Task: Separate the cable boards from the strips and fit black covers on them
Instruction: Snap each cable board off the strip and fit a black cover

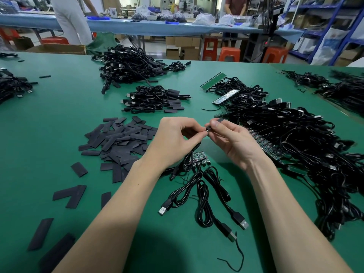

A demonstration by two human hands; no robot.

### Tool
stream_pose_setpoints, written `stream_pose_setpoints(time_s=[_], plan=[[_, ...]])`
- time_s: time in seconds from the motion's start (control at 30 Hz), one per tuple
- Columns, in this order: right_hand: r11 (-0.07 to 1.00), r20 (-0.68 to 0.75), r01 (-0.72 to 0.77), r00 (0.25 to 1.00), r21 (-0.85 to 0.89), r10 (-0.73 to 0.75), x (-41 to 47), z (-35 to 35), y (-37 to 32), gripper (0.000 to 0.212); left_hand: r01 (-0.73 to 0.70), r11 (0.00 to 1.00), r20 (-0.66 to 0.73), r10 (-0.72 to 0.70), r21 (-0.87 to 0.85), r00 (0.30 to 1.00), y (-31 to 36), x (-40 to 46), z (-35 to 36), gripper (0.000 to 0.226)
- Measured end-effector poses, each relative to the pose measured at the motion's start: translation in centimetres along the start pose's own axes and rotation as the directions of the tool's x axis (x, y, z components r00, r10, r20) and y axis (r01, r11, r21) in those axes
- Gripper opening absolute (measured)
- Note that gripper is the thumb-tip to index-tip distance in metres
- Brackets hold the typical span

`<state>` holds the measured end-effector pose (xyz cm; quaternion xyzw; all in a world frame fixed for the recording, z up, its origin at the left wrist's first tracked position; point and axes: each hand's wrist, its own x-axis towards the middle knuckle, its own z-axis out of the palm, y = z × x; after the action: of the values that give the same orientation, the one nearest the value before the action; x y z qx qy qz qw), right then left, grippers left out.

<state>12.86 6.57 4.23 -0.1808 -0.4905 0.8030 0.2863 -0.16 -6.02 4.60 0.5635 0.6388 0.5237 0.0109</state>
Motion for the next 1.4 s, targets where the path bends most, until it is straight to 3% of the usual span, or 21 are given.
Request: stream_pose_setpoints(time_s=[0.3, 0.43, 0.7, 1.4], plan=[[1.000, 0.017, -0.017, 1.000, 0.004, 0.017, 0.0, 0.2, 0.0, 0.005, 0.047, 0.996, -0.007, -0.048, -0.080, 0.999, -0.5, 0.1, -0.1, 0.006], [0.998, 0.004, -0.029, 1.000, 0.060, 0.028, 0.0, 0.1, 0.0, 0.005, 0.185, 0.951, 0.098, -0.165, -0.249, 0.981, -0.6, 0.5, -0.4, 0.011], [0.993, 0.056, -0.078, 0.996, 0.093, 0.073, -0.2, -0.1, -0.1, 0.007, 0.290, 0.851, 0.206, -0.219, -0.439, 0.954, -0.4, 0.4, -1.2, 0.012], [0.989, 0.112, -0.123, 0.987, 0.083, 0.113, -0.2, 0.0, 0.4, 0.007, 0.289, 0.853, 0.170, -0.238, -0.435, 0.956, -0.9, 0.0, -1.0, 0.016]])
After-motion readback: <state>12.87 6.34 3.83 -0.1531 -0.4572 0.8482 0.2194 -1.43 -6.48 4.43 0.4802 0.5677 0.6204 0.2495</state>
